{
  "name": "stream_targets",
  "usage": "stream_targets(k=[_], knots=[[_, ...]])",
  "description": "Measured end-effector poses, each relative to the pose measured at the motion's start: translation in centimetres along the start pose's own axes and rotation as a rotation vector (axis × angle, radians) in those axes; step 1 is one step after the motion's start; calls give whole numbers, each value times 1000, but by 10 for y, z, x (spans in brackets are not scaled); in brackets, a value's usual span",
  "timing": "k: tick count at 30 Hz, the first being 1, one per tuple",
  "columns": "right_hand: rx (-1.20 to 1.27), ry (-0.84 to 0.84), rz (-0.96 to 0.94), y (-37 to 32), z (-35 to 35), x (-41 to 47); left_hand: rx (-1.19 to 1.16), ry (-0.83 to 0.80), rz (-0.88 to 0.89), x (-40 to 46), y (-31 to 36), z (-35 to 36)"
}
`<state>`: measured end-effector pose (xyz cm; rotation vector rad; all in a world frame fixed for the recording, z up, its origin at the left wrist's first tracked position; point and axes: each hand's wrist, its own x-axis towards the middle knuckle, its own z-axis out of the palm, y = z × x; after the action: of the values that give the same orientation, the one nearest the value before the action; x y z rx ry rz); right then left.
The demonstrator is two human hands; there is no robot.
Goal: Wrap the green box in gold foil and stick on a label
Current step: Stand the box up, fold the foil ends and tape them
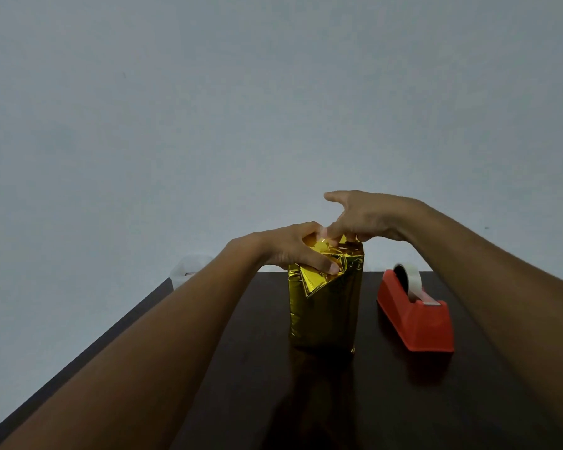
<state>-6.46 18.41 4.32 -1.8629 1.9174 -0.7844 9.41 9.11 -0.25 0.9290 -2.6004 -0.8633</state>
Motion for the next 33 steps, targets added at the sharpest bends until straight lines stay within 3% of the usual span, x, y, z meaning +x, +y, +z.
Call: stream_targets(k=[6, 10, 13, 17, 24, 31, 33], knots=[[-258, 84, 61, -10, 10, 3, -25, -12, -16, 1, 1, 1], [-409, 161, 205, 3, 4, 6, 0, -14, -23, -1, 1, 0], [-223, 122, 261, 21, 1, 3, -6, -14, -30, 2, 0, 0], [54, 200, 140, 27, -6, -5, -8, -15, -34, 2, 0, -1], [70, 49, 158, 32, -22, -12, -9, -18, -38, 2, -2, -1], [141, 199, 30, 22, -33, -16, -49, -16, -27, -1, -1, -1], [182, 168, -22, 13, -38, -20, -48, -16, -33, 0, 0, -1]])
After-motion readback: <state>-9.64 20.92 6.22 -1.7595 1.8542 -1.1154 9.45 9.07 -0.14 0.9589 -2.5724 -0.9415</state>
